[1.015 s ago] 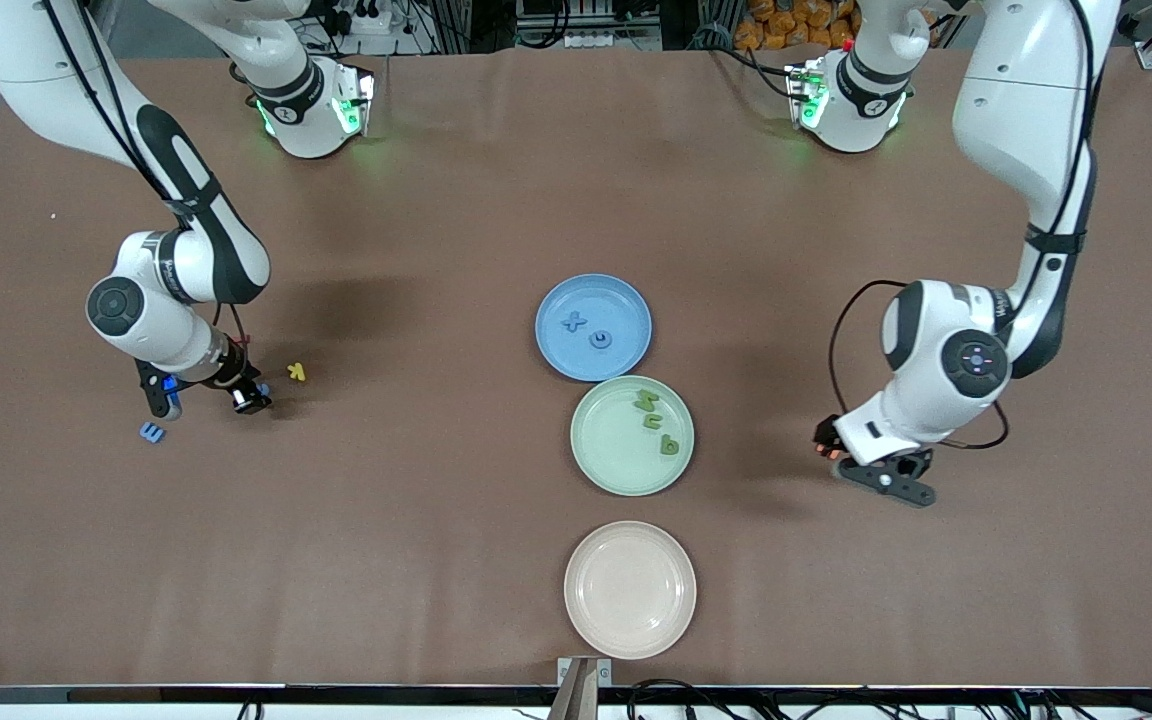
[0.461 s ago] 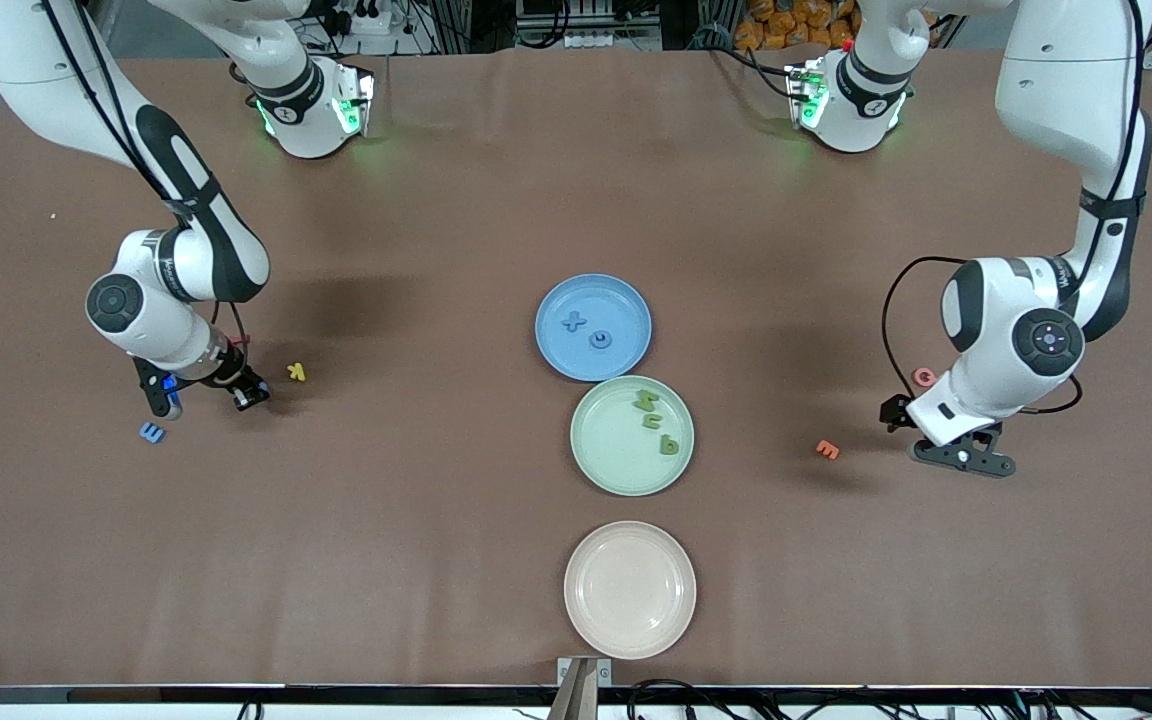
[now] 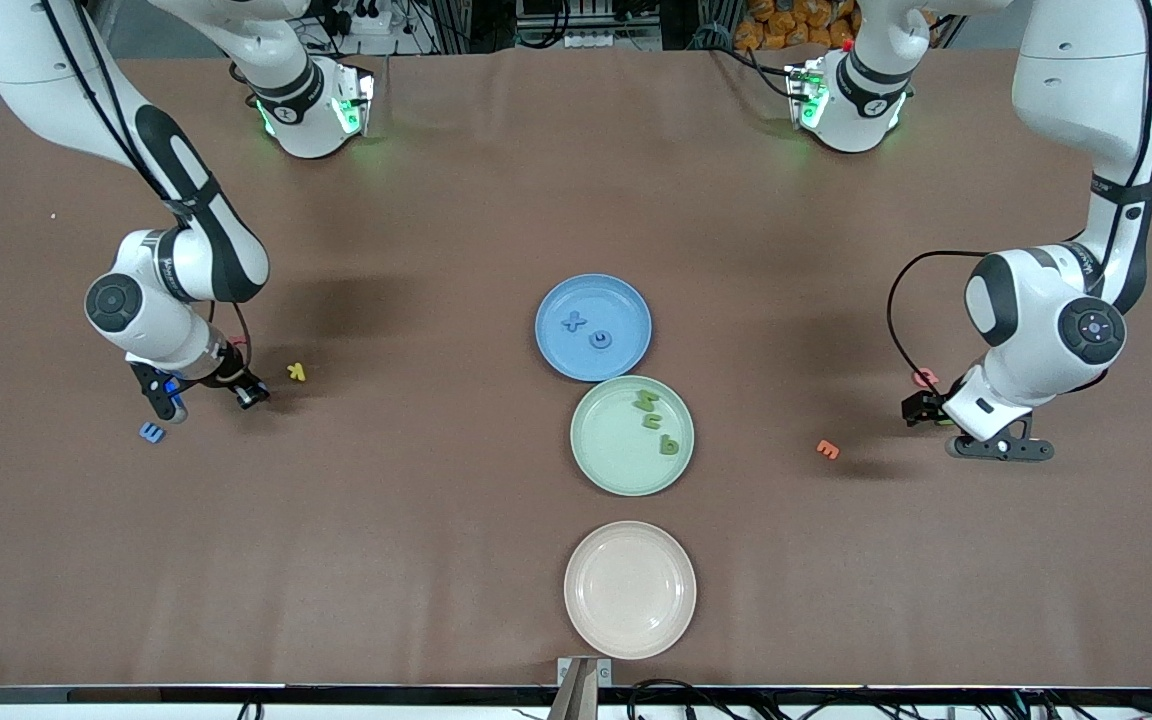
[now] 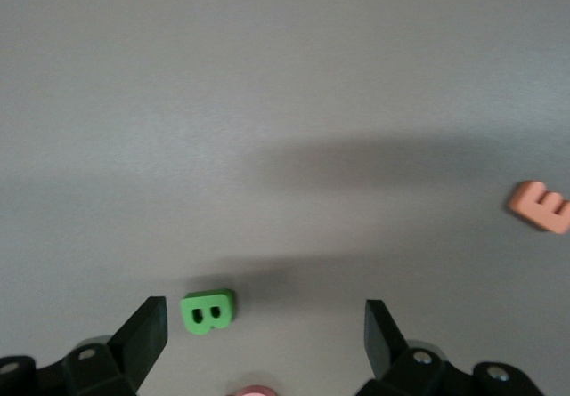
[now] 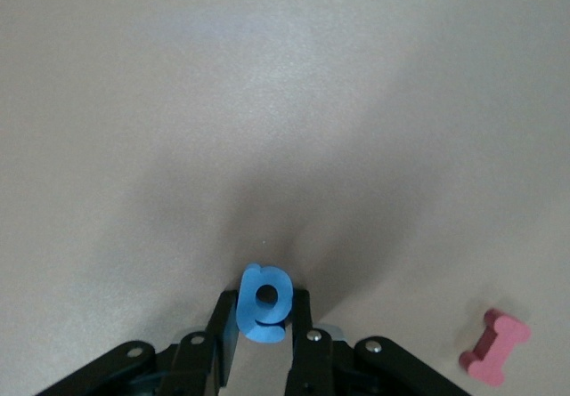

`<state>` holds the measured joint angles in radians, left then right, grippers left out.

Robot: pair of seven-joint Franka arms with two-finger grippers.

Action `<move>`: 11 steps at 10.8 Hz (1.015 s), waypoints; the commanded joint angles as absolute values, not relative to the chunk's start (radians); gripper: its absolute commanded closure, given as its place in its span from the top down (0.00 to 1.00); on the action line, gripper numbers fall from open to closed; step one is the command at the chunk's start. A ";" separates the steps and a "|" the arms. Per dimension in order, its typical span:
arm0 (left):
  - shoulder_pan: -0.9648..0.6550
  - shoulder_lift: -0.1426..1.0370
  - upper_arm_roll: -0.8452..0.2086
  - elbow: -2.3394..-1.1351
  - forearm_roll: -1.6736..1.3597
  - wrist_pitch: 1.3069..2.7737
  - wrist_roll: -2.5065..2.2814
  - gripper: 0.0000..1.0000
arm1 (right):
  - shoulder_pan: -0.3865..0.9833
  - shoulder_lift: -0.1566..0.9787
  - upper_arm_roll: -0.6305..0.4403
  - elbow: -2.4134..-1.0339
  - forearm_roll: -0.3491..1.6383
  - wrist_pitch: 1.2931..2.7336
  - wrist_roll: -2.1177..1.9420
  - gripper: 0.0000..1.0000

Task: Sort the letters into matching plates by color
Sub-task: 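Grasp green B with the left gripper while the right gripper lifts e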

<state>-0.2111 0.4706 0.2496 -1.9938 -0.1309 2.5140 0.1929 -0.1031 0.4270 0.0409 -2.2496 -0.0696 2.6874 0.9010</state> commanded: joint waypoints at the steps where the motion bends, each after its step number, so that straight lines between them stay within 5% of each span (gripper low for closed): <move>1: -0.209 0.452 0.264 -2.077 -0.182 2.614 0.224 0.97 | -0.141 0.399 0.051 -2.252 -0.077 2.648 0.705 0.13; 6: -0.195 0.465 0.270 -2.114 -0.183 2.668 0.236 0.92 | -0.138 0.331 0.064 -2.087 -0.075 2.335 0.471 0.11; 11: -0.173 0.488 0.272 -2.102 -0.276 2.669 0.314 0.90 | -0.037 0.325 0.097 -2.000 -0.095 2.309 0.252 0.13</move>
<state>-0.1755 0.4768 0.2678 -2.1020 -0.2080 2.6490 0.2497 -0.0834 0.3352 0.0923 -2.0353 -0.0767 2.3264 0.3215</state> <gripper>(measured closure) 0.093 0.714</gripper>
